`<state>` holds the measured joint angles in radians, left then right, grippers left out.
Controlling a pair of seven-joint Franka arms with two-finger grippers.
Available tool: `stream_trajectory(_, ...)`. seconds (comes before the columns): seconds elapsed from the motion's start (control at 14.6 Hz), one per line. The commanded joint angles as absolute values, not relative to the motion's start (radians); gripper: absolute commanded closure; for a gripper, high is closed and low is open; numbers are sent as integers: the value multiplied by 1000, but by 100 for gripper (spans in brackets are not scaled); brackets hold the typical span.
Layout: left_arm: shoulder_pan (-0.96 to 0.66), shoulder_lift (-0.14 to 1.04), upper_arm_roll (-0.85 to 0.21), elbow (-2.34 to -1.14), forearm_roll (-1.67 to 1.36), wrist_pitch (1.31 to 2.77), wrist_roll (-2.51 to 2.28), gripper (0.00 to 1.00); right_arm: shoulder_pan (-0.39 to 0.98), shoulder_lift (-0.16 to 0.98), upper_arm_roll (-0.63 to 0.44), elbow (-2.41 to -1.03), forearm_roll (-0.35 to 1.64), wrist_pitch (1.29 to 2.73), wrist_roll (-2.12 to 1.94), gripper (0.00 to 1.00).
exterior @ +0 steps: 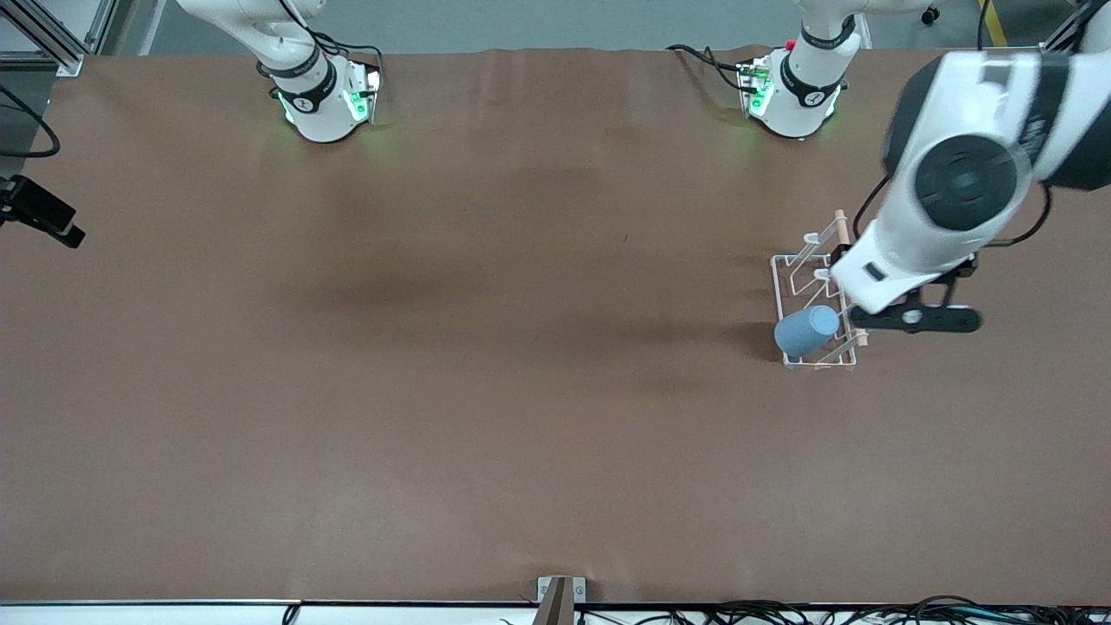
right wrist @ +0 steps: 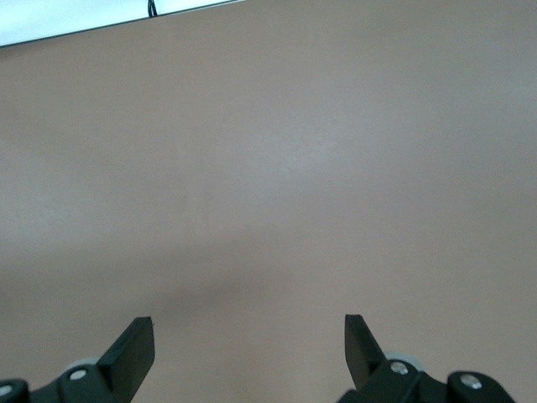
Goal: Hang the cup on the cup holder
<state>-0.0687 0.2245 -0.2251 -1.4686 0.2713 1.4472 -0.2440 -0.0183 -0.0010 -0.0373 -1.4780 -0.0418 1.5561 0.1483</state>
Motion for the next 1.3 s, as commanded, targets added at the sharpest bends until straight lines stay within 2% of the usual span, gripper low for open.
stream_trajectory(0.0,-69,129,-157,-1502,177,1476,-287,0,-34,3,-31,-1468,-29,1555,149,0)
stream_trajectory(0.27,-64,5,-54,-1526,25,1479,-267,0,-34,3,-31,-1468,-31,1555,149,0)
stream_trajectory(0.55,-35,-106,-48,-1591,12,1479,-244,0,-34,6,-31,-1468,-31,1554,149,0)
stream_trajectory(0.82,-34,-144,-15,-1595,14,1470,-162,0,-34,6,-31,-1468,-40,1555,149,0)
stream_trajectory(0.96,-46,-132,43,-1576,17,1470,16,0,-35,9,-31,-1466,-38,1555,149,0)
stream_trajectory(1.23,-46,-100,57,-1536,21,1470,-32,0,-37,9,-31,-1466,-37,1555,149,0)
